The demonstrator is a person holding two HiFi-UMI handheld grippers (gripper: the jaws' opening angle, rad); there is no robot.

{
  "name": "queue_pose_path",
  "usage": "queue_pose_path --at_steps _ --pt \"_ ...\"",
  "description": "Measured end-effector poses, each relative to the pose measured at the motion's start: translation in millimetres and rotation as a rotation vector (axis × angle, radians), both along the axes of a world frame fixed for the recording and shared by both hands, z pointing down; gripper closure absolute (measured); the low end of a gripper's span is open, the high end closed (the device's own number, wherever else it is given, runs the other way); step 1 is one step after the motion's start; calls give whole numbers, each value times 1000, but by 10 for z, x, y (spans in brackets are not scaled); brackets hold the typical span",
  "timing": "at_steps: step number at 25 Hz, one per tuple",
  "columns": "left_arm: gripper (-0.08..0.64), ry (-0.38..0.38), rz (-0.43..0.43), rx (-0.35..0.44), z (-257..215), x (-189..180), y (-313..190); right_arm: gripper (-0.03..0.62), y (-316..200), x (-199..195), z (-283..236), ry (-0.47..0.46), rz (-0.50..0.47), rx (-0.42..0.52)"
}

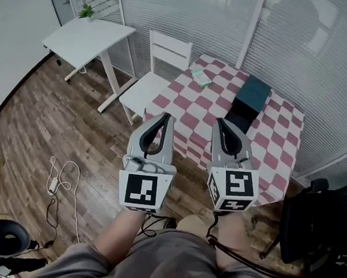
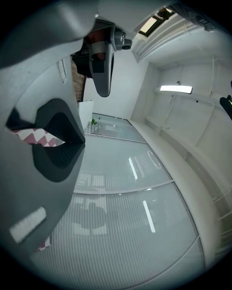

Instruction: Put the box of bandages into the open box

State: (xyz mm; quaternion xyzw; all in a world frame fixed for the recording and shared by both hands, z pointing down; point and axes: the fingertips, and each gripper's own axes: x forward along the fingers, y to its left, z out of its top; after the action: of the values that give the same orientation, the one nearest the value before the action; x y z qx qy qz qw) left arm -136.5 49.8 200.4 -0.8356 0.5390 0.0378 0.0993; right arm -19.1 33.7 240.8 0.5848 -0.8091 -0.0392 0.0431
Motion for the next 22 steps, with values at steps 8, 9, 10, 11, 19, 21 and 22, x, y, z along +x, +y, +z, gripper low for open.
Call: queue_pose_path --at_steps 8,9,10,11,19,21,22 --pt "560 -7 33 -33 185 113 -579 566 -557 139 183 7 34 -35" --pt "560 -8 36 -38 215 145 -675 565 -657 169 216 4 36 -40" --pt "560 -9 38 -42 246 182 -779 566 -769 197 250 0 36 -45" --pt "560 -11 41 -46 276 222 -887 565 -887 221 288 -2 35 -50" --pt "560 -38 49 -71 433 549 -1902 563 -1888 421 479 -16 7 -73" --pt "560 -47 43 -73 440 615 -2149 561 -2135 474 500 -22 -2 -81" --pt "560 -48 41 -70 421 646 -2260 561 -2250 497 500 -22 -8 -83"
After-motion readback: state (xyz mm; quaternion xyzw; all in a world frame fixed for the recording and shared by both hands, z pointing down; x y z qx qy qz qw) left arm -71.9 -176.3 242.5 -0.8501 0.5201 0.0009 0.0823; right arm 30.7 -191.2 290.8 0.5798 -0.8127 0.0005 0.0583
